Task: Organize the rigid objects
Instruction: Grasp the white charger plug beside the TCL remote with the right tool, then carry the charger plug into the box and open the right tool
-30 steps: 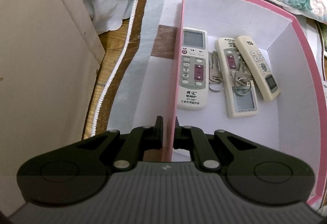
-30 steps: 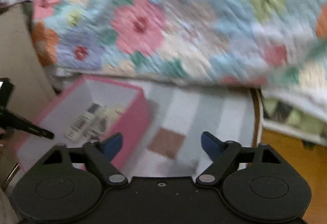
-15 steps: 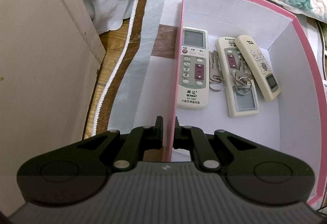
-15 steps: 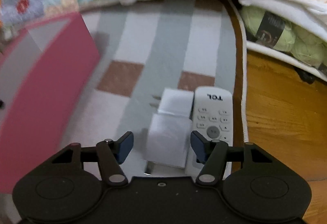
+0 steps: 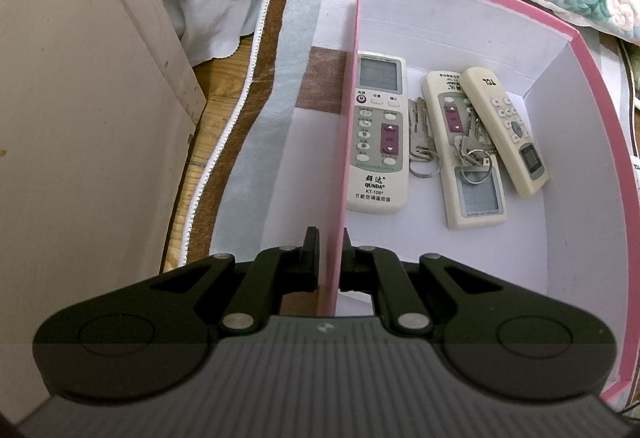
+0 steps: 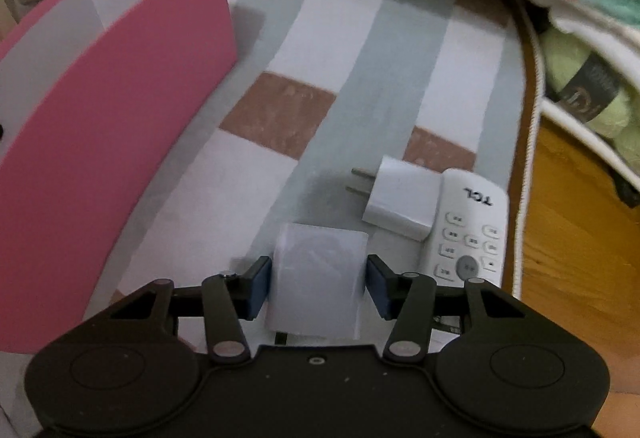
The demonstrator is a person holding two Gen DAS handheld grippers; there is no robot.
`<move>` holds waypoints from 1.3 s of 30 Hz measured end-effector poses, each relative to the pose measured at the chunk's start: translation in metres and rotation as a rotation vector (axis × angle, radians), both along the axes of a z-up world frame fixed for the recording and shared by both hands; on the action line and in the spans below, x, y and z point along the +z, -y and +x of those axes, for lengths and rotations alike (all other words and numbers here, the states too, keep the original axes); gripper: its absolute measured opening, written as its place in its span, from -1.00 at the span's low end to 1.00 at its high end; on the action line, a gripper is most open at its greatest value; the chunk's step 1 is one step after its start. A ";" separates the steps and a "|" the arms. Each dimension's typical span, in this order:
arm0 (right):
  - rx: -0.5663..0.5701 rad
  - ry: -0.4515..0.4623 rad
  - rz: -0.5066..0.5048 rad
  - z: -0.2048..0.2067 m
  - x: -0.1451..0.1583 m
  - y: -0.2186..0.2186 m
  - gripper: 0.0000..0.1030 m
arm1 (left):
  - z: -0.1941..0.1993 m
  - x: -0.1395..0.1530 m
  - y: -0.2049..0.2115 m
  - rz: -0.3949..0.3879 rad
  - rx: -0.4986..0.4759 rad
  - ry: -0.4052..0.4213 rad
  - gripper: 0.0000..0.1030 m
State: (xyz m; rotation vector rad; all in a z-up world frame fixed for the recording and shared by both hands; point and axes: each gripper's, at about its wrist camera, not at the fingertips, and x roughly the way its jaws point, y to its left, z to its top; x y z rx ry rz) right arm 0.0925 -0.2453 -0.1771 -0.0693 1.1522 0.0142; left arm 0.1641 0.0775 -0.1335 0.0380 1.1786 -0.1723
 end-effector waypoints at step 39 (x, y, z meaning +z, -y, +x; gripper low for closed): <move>0.344 -0.066 0.349 0.014 0.090 -0.189 0.06 | -0.003 0.003 -0.005 -0.032 0.018 0.008 -0.90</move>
